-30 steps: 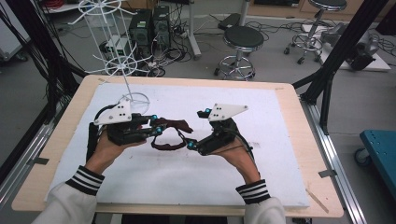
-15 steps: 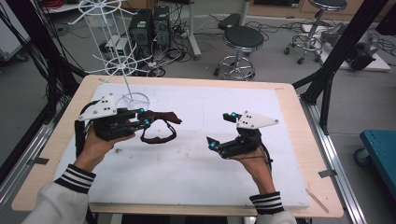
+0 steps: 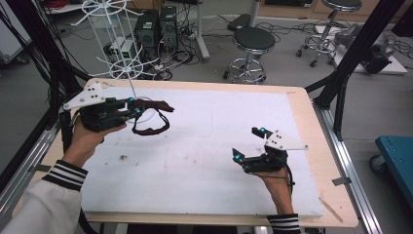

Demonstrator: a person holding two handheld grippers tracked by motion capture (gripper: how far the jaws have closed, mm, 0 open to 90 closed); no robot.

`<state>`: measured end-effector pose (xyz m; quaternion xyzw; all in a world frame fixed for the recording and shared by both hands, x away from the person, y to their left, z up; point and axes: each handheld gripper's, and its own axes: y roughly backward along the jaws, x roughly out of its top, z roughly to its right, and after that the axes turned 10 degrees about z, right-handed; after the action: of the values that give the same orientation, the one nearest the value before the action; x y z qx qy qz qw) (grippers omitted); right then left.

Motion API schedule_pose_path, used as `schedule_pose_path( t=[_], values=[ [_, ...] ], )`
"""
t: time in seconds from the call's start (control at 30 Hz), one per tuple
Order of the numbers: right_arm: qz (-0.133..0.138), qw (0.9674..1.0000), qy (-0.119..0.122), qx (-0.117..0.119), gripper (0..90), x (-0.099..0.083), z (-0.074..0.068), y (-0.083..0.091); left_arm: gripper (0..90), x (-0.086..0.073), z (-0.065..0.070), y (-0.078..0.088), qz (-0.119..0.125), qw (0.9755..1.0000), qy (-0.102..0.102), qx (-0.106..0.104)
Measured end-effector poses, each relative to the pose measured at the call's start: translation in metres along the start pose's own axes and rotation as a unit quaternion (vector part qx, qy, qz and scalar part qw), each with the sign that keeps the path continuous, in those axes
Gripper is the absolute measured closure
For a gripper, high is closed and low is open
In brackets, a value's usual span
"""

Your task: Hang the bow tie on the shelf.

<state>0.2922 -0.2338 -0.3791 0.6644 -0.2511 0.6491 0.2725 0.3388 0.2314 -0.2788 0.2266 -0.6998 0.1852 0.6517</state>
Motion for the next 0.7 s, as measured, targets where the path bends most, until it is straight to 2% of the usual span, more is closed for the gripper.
schedule_pose_path(
  t=[0.07,0.13,0.3,0.43,0.67,0.7],
  values=[
    [0.002,1.0,0.003,-0.007,0.7,-0.002,0.001,0.002,77.6,0.002,-0.005,0.001,-0.004,1.0,-0.001,0.007],
    [0.004,0.9998,-0.004,-0.019,0.6,-0.008,0.003,0.006,77.6,0.004,-0.009,0.002,-0.004,0.9999,0.0,0.012],
    [0.006,0.9996,-0.008,-0.027,0.6,-0.016,0.004,0.01,77.6,0.009,-0.018,0.004,-0.007,0.9997,-0.004,0.024],
    [0.01,0.9993,0.0,-0.037,0.7,-0.024,0.002,0.014,77.6,0.014,-0.027,0.005,-0.004,0.9994,-0.004,0.035],
    [0.047,0.9965,0.012,-0.068,0.7,-0.034,0.001,0.024,77.6,0.019,-0.039,0.007,-0.011,0.9985,-0.006,0.054],
    [0.052,0.9959,0.007,-0.073,0.7,-0.036,0.0,0.027,77.5,0.019,-0.041,0.006,-0.014,0.9984,-0.007,0.055]
  ],
)
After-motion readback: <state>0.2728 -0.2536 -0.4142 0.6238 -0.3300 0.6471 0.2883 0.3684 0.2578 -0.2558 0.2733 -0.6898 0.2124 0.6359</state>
